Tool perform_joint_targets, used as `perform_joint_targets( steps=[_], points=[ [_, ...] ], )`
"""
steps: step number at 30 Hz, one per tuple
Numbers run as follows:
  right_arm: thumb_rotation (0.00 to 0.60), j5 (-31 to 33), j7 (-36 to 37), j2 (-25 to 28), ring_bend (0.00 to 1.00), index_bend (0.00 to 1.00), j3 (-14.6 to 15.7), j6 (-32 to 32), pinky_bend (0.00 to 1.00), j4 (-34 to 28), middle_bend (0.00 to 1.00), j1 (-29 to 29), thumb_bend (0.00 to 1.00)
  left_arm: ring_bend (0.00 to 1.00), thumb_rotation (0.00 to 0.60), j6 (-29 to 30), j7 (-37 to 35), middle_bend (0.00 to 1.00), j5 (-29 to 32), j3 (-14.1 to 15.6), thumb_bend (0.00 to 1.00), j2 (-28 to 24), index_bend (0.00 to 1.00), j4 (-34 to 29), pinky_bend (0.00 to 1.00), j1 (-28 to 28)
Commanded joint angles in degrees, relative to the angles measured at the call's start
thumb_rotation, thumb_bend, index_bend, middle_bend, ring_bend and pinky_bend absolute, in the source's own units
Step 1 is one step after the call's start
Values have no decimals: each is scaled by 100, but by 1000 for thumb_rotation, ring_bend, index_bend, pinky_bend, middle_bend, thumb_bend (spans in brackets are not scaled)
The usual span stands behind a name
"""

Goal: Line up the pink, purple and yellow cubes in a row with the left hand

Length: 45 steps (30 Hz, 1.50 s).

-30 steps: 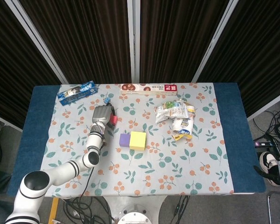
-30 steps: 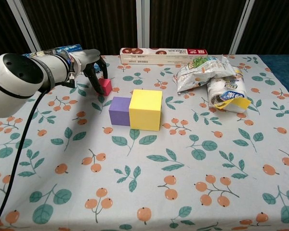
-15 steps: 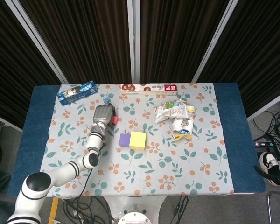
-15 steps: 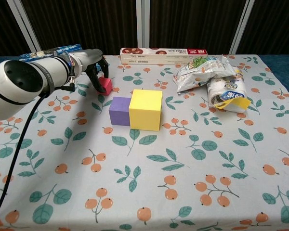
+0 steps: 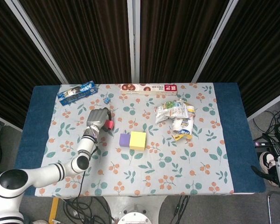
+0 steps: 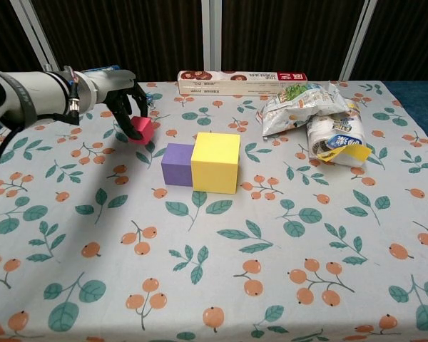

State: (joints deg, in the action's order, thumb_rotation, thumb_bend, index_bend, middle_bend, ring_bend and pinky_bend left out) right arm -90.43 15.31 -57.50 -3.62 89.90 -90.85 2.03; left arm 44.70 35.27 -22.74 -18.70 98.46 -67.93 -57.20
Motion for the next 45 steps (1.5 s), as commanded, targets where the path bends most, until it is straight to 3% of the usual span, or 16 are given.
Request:
perform_joint_targets(
  steps=[1, 8, 14, 28, 45],
  points=[
    [600, -54, 9, 3, 12, 94, 6, 39, 115, -21, 170, 1, 26, 301, 600, 382, 145, 349, 285, 143, 340, -451, 602, -752, 311, 155],
    [600, -148, 11, 13, 12, 94, 37, 123, 115, -56, 170, -19, 26, 301, 600, 931, 148, 347, 160, 311, 334, -627, 601, -1581, 311, 240],
    [600, -161, 47, 9, 12, 94, 63, 168, 115, -32, 170, -52, 26, 301, 600, 1137, 259, 346, 283, 389, 330, -534, 601, -1835, 314, 155],
    [600, -159, 90, 7, 13, 94, 83, 168, 115, 16, 170, -60, 26, 301, 600, 1416, 476, 338, 635, 464, 326, -319, 595, -1941, 317, 3],
    [600, -97, 153, 17, 12, 94, 81, 186, 115, 73, 170, -94, 26, 301, 600, 1352, 590, 296, 879, 443, 307, -96, 545, -1749, 319, -134]
  ],
)
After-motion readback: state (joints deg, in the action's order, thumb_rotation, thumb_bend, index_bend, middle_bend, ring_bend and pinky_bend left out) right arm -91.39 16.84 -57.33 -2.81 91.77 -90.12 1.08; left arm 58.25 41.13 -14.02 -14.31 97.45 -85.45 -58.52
